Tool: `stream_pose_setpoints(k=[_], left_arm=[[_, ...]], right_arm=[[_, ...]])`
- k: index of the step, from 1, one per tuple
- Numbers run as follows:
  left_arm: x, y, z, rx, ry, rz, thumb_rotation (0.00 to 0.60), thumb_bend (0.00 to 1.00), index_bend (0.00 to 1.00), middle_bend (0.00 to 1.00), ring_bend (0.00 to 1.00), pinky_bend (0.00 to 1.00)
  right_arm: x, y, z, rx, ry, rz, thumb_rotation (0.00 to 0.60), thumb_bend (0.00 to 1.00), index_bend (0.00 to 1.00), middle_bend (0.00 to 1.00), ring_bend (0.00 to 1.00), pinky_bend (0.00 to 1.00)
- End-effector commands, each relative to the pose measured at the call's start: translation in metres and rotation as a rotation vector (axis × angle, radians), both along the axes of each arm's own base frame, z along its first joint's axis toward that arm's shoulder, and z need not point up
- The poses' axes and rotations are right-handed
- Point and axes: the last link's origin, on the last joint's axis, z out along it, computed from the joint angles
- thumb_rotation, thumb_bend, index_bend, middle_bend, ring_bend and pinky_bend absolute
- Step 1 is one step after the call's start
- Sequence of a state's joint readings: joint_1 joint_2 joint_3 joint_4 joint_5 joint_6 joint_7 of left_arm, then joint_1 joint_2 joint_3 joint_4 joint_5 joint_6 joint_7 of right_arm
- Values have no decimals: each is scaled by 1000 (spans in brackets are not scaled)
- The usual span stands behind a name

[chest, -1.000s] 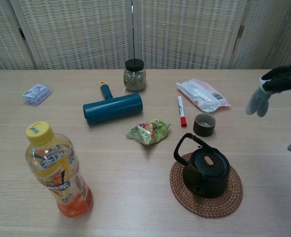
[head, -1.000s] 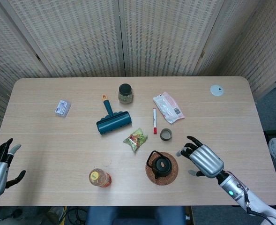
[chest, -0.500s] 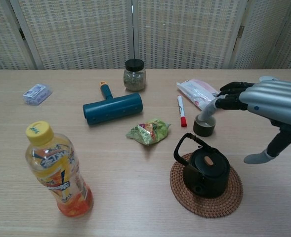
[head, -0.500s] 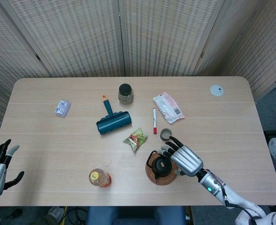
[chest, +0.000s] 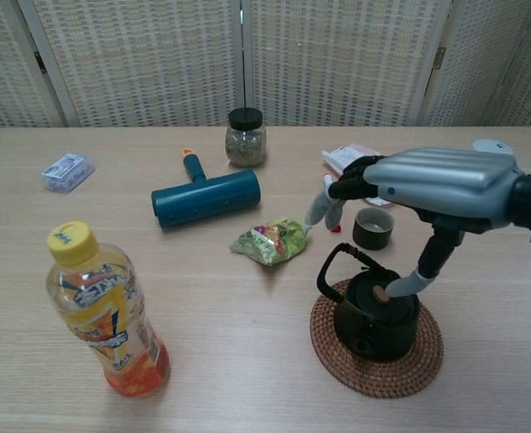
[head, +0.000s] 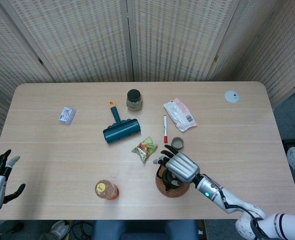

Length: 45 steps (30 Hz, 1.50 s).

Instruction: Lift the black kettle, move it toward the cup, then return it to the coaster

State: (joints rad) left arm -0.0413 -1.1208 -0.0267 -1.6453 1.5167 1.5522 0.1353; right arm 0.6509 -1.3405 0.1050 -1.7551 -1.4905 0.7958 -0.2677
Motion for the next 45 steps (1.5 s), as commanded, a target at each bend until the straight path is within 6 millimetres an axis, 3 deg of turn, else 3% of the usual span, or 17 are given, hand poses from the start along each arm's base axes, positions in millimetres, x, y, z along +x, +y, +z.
stream_pose_setpoints(k=[1,18,45], left_arm=[[-1,-1,1,1,0,2,600,245,148,12,76,21],[-4,0,-2,-14,-3,12,600,245,148,14,76,21],[-8,-1,-3,-27,-11,19,600,245,148,15,76,21]], right_arm=[[11,-4,-8,19,-2,9,600,0,223,304,115,39],[36,-18,-39,83,-7,-37,600,0,223,406,114,17],[35,-20,-60,87,47,-85,600,0,223,473,114,16]])
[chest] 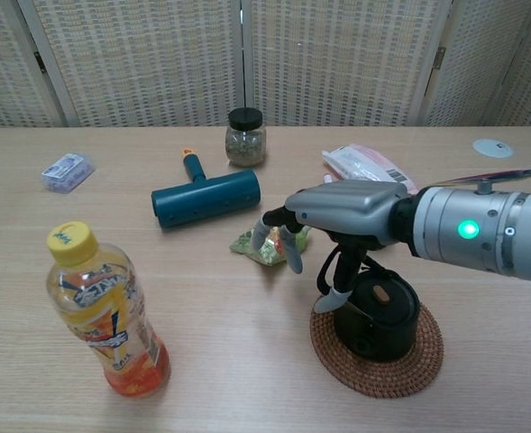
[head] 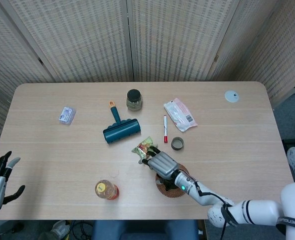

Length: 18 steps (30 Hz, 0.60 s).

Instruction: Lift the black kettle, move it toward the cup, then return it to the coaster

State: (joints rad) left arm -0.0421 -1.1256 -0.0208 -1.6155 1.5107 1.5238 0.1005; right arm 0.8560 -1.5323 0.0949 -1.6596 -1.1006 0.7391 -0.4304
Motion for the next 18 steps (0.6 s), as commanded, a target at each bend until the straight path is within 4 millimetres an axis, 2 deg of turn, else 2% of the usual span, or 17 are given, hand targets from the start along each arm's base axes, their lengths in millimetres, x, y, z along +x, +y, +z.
stream_pose_setpoints(k=[1,18], left_arm=[[0,0,0,0,0,1,600,244,148,15,76,21],[-4,0,2,7,0,0,600,245,148,15,76,21]], right_arm=[[0,0,-1,-1,5,1,600,0,223,477,114,16],[-4,5,-2,-28,24,-3,600,0,223,537,159,16]])
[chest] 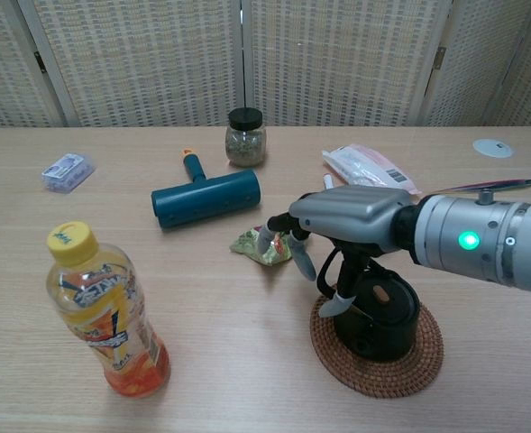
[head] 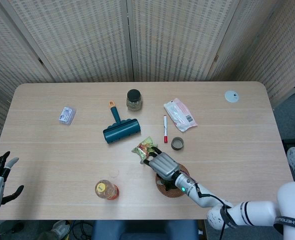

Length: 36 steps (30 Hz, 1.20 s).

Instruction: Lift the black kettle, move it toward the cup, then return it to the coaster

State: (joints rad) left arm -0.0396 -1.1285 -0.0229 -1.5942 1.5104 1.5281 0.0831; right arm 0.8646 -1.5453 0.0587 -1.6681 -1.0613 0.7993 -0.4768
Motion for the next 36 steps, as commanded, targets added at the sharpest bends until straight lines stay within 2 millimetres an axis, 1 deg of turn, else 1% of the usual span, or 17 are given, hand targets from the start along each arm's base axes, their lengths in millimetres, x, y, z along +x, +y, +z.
stream_pose_setpoints(k=[1,12,17,22,28,32,36], left_arm=[[0,0,0,0,-2,0,600,245,148,15,76,21],[-2,-1,1,7,-2,1,600,245,148,15,76,21],[-2,-1,2,9,-4,0,600,245,148,15,76,21],[-2,-1,3,11,-4,-3,600,245,148,15,76,21],[-2,-1,4,13,-7,-8,600,245,148,15,76,21],[-1,-1,4,14,-11,-11,600,244,148,15,76,21],[-1,-1,4,12,-13,-12,600,244,148,15,76,21]], right_arm=[[-1,2,0,-1,5,2,600,0,223,540,161,16],[-2,6,4,-14,20,5,600,0,223,582,192,16],[-1,8,8,-24,13,3,600,0,222,584,196,16],[0,13,17,-39,8,20,600,0,223,585,201,16],[-1,24,31,-60,15,47,600,0,223,585,208,16],[-7,33,41,-75,27,56,600,0,223,584,210,16],[-17,42,52,-89,47,51,600,0,223,582,210,16]])
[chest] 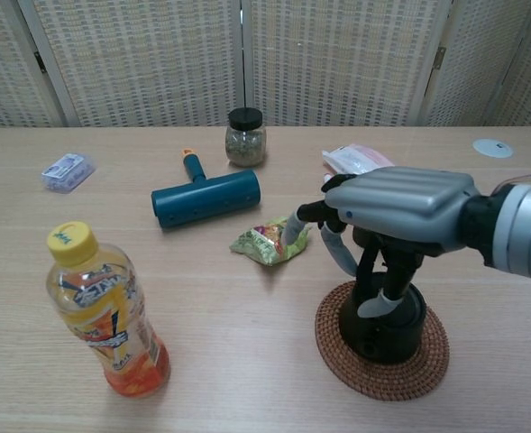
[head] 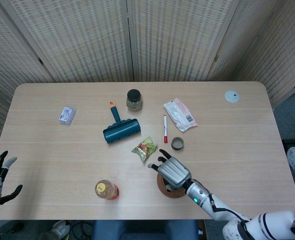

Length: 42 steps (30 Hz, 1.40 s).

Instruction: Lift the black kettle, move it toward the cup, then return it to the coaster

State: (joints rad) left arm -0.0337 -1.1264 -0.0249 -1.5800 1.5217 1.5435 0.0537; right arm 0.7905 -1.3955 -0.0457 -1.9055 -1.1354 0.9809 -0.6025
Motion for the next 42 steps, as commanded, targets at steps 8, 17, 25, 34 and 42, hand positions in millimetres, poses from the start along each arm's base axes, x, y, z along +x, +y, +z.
stream_pose_setpoints(k=[8,17,25,34,42], left_arm=[[3,0,0,0,-4,-13,600,245,148,15,76,21],[4,-1,1,2,-7,-15,600,245,148,15,76,21],[4,-3,2,4,-14,-17,600,245,148,15,76,21],[2,-6,8,22,-16,-8,600,245,148,15,76,21],[5,-6,5,15,-22,-16,600,245,147,15,76,21]], right_arm=[[-20,17,20,-40,12,-6,600,0,223,579,210,16],[-32,27,28,-63,23,-11,600,0,223,562,210,16],[-33,29,31,-94,32,42,600,0,215,281,125,16],[-39,29,48,-143,90,120,600,0,29,64,2,16],[-59,33,58,-145,167,117,600,0,16,59,0,16]])
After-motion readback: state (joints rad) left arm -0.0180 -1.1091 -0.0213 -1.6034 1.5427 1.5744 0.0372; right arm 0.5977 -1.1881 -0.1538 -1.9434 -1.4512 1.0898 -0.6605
